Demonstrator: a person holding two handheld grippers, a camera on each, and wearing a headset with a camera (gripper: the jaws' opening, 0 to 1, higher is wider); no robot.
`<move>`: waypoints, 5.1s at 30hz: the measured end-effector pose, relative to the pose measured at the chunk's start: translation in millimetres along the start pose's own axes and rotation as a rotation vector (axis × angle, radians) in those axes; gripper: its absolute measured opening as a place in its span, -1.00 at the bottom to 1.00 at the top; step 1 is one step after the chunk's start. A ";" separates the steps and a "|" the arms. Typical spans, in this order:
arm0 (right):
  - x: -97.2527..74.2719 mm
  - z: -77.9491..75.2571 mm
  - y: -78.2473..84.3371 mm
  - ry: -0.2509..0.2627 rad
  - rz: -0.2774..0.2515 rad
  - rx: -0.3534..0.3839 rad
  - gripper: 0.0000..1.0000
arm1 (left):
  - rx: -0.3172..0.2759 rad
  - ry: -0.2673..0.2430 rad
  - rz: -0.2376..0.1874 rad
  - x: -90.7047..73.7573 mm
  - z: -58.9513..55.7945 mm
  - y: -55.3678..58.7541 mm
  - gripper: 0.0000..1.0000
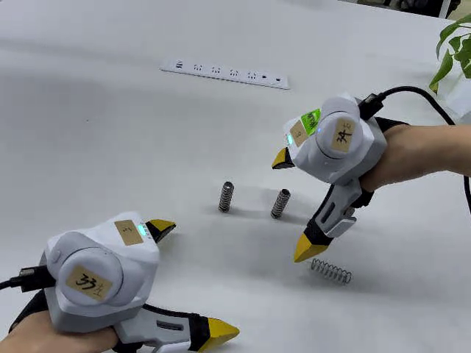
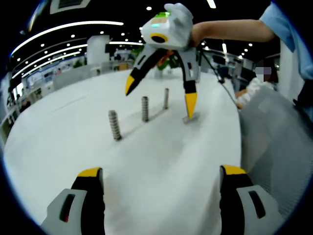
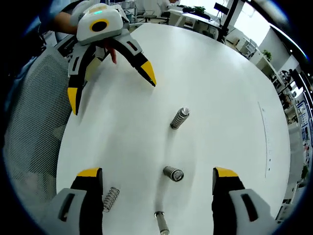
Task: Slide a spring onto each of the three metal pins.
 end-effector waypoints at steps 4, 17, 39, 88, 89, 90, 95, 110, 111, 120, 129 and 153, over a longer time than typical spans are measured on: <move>-5.3 2.4 7.4 0.060 -0.031 0.064 0.98 | 0.009 0.003 0.000 1.0 -0.7 -2.3 1.00; -25.6 16.9 23.4 0.204 -0.204 0.300 0.99 | 0.029 -0.011 -0.009 -3.6 5.5 -13.2 1.00; -58.2 65.3 64.3 0.380 -0.432 0.655 0.99 | 0.060 0.001 0.005 -1.7 9.9 -24.1 1.00; -67.3 126.8 81.4 0.553 -0.574 0.868 0.97 | 0.172 0.172 0.056 48.1 -38.3 -37.9 0.43; -66.6 127.2 81.9 0.554 -0.572 0.868 0.97 | 0.184 0.178 0.058 50.8 -39.5 -39.2 0.41; -66.4 127.6 82.0 0.554 -0.571 0.868 0.96 | 0.187 0.181 0.061 52.5 -40.4 -40.2 0.39; -66.2 131.9 80.3 0.529 -0.584 0.879 0.88 | 0.191 0.207 0.059 63.3 -42.1 -51.9 0.10; -71.6 131.8 87.5 0.580 -0.605 0.902 0.87 | 0.361 0.318 0.163 99.2 -52.8 -67.8 -0.15; -71.1 131.9 87.9 0.579 -0.598 0.897 0.86 | 0.364 0.324 0.172 101.4 -52.9 -69.2 -0.17; -67.7 131.9 82.3 0.568 -0.599 0.876 0.84 | 0.428 0.361 0.228 116.1 -59.9 -72.8 -0.38; -65.4 131.2 81.2 0.553 -0.605 0.877 0.82 | 0.461 0.377 0.283 128.4 -61.3 -67.0 -0.48; -63.8 130.1 80.6 0.548 -0.611 0.882 0.83 | 0.555 0.405 0.407 140.6 -65.5 -65.0 -0.63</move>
Point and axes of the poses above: the centre of the closed fingertips' face, and the gripper's own axes: x roughly forward along the fingers, z roughly to its left, y roughly out of its underside, the point moved 4 cm from there along -x, roughly backward along the fingers, and after that the axes turned 5 degrees about -x, right-handed, at the moved point
